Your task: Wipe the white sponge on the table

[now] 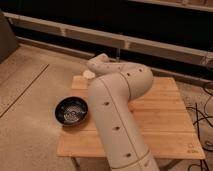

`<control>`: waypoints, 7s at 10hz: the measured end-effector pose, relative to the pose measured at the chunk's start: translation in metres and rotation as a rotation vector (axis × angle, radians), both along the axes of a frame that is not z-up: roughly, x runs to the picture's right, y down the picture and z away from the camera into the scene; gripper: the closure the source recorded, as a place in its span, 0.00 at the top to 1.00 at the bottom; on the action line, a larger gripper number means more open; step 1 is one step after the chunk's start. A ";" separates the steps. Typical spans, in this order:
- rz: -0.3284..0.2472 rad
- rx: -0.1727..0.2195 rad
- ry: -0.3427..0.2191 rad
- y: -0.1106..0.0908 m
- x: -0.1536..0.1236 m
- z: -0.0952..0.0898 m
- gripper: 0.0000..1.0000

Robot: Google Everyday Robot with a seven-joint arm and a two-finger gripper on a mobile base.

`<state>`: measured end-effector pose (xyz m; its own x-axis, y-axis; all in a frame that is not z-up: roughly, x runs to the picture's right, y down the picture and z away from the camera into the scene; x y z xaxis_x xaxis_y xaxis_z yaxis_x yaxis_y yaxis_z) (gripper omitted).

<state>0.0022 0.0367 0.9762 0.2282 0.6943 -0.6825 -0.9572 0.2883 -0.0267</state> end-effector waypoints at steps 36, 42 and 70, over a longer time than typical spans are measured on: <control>0.203 -0.056 0.066 0.077 0.097 -0.050 0.19; 0.053 0.035 -0.003 -0.005 0.055 0.005 0.19; 0.281 0.044 -0.044 0.046 0.047 -0.046 0.19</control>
